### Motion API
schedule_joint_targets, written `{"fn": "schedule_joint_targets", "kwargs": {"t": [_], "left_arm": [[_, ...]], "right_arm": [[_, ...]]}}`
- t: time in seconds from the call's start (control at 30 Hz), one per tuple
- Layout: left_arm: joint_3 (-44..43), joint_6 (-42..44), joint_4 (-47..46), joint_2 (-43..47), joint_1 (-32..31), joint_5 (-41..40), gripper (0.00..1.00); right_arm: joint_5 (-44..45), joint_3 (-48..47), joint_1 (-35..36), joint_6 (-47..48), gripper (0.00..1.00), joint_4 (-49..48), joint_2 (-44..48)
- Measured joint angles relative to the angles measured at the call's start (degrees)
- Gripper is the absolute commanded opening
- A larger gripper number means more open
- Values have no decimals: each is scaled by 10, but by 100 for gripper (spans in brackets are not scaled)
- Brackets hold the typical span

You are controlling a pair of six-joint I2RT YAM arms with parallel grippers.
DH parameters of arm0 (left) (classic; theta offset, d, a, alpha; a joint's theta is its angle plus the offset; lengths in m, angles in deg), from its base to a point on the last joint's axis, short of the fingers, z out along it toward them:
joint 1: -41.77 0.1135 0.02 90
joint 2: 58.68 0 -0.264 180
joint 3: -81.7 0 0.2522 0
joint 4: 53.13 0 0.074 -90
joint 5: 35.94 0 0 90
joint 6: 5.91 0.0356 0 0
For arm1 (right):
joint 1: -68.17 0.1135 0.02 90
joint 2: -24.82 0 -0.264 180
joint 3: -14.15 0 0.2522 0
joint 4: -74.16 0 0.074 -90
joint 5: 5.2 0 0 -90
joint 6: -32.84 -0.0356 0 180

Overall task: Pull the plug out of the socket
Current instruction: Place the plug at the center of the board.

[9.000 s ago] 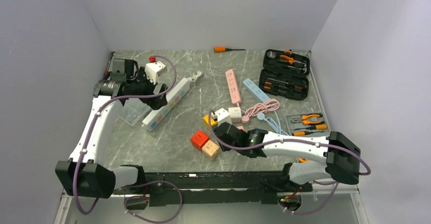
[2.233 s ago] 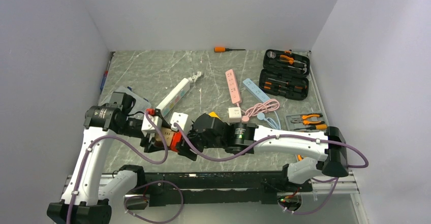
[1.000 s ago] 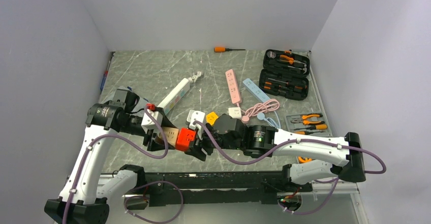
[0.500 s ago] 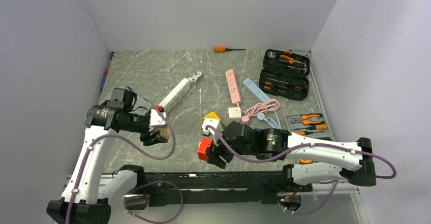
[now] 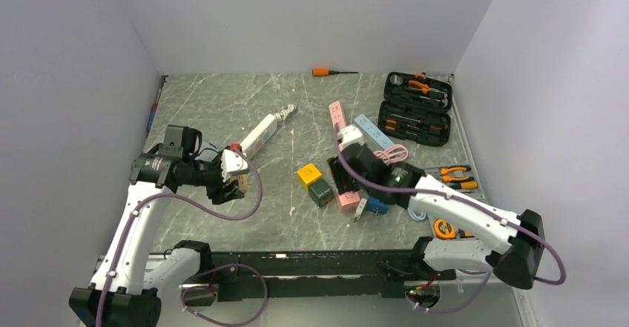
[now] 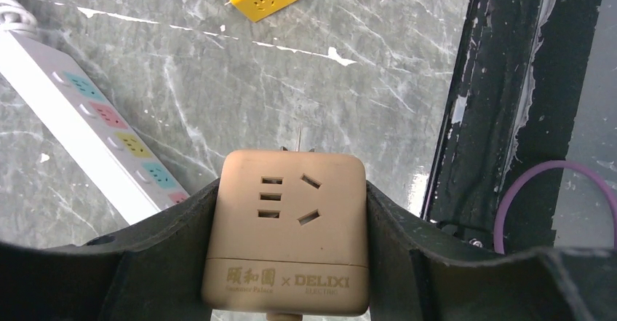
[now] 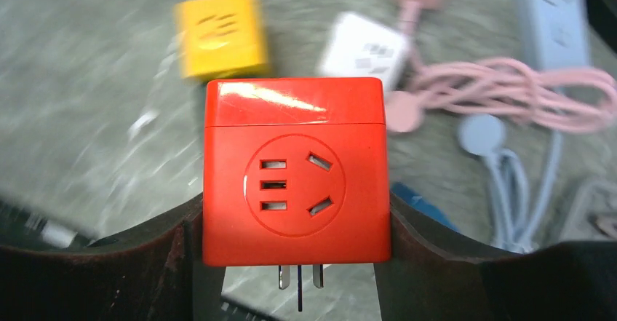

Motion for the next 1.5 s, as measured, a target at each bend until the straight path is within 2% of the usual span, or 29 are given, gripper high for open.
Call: {"fn": "schedule_joint_targets", "kwargs": {"t": [0.13, 0.2, 0.43, 0.53, 0.73, 0.87, 1.0, 1.23, 1.43, 1.5], "left_arm": [[0, -46, -20, -17, -14, -7, 1], [-1, -62, -29, -25, -23, -17, 1], [-2, -102, -52, -36, -51, -50, 0], [-2, -112, -56, -42, -57, -61, 0], [-2, -134, -73, -44, -67, -78, 0], [-2, -155, -91, -56, -85, -86, 1], [-10, -185, -113, -97, -121, -102, 1], [-96, -245, -164, -234, -189, -145, 0], [-214, -295, -219, -379, -234, -185, 0], [-249, -310, -243, -424, -245, -194, 5]], "right_arm": [[17, 0, -137, -40, 0, 4, -30], [23, 0, -170, -56, 0, 5, -42], [48, 28, -211, -101, 6, 3, -108], [56, 51, -217, -119, 16, 2, -132], [59, 70, -223, -145, 48, -10, -147], [57, 70, -226, -150, 73, -33, -156], [53, 67, -228, -151, 87, -45, -172], [54, 53, -229, -159, 97, -33, -158], [63, 35, -229, -175, 100, 0, -45], [68, 33, -229, -183, 100, 9, 2]]}}
